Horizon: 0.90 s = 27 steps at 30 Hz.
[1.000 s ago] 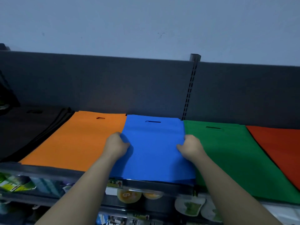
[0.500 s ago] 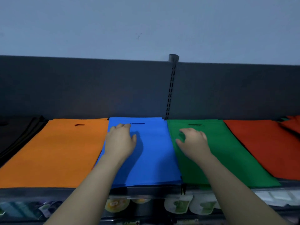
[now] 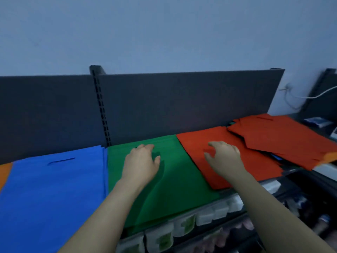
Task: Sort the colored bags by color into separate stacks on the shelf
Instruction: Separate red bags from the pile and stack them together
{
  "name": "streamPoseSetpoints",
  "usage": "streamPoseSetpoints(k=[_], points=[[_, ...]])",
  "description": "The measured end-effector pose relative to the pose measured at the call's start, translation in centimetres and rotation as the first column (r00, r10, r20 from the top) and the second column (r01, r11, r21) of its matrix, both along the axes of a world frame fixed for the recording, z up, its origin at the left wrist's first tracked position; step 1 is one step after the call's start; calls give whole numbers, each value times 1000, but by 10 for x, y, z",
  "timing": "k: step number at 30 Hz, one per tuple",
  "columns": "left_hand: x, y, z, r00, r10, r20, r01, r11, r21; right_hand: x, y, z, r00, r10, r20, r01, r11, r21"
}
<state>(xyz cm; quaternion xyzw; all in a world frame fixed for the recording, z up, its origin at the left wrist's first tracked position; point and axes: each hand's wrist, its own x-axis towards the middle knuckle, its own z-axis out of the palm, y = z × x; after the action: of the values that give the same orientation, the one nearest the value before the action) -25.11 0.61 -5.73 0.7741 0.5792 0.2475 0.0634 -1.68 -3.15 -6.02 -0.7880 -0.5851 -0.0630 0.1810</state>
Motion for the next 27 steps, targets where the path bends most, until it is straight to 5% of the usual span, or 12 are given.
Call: streamPoseSetpoints(k=[14,24,27], points=[[299,36,-9,975,-118,188,146,979,-144,296,3,17,974,-228,18,228,965,-126],[397,63,-30,906,-50,420,220,903,-368,391,-3,0,947,-297,-120,260,932,-254],[404,57,-32,871,-22,492,302,813,-498,405,1,-1,938,-313,-148,259,919,-299]])
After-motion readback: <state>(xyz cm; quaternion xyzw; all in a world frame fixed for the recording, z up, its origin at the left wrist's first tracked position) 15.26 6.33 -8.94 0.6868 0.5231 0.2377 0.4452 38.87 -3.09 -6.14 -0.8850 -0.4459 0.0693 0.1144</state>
